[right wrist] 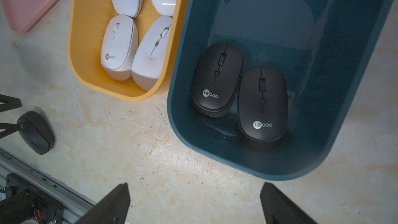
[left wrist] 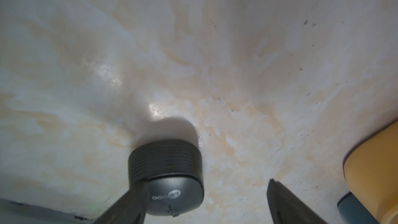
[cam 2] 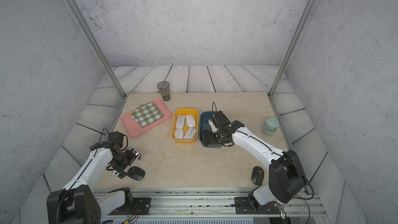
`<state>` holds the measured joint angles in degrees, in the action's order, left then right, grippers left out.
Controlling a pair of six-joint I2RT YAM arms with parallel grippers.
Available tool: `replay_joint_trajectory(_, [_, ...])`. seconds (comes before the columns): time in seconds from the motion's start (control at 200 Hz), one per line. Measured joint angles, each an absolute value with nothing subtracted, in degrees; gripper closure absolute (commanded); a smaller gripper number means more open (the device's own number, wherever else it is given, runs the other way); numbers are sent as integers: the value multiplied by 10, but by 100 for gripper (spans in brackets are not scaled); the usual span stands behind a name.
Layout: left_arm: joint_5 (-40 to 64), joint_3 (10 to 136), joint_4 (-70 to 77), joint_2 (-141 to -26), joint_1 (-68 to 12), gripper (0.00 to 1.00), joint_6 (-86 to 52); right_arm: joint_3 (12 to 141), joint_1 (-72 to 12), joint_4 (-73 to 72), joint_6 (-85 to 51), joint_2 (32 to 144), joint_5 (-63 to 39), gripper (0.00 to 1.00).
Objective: Place the mice by color into the storage box
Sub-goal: Adjust the mouse at the center of the board.
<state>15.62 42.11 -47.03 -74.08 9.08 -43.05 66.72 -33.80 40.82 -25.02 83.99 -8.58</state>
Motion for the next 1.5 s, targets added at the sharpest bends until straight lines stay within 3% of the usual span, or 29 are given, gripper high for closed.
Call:
replay_joint_trajectory(0.761, [89, 416, -592, -579, 89, 5, -523, 639, -338, 373, -218, 841, -95, 1])
replay_joint_trajectory(1.331, [87, 360, -556, -674, 89, 4, -565, 632, -338, 364, -209, 842, -101, 1])
replay_joint_trajectory(1.501, [74, 358, -521, -710, 89, 13, -567, 632, -338, 364, -208, 841, -101, 1])
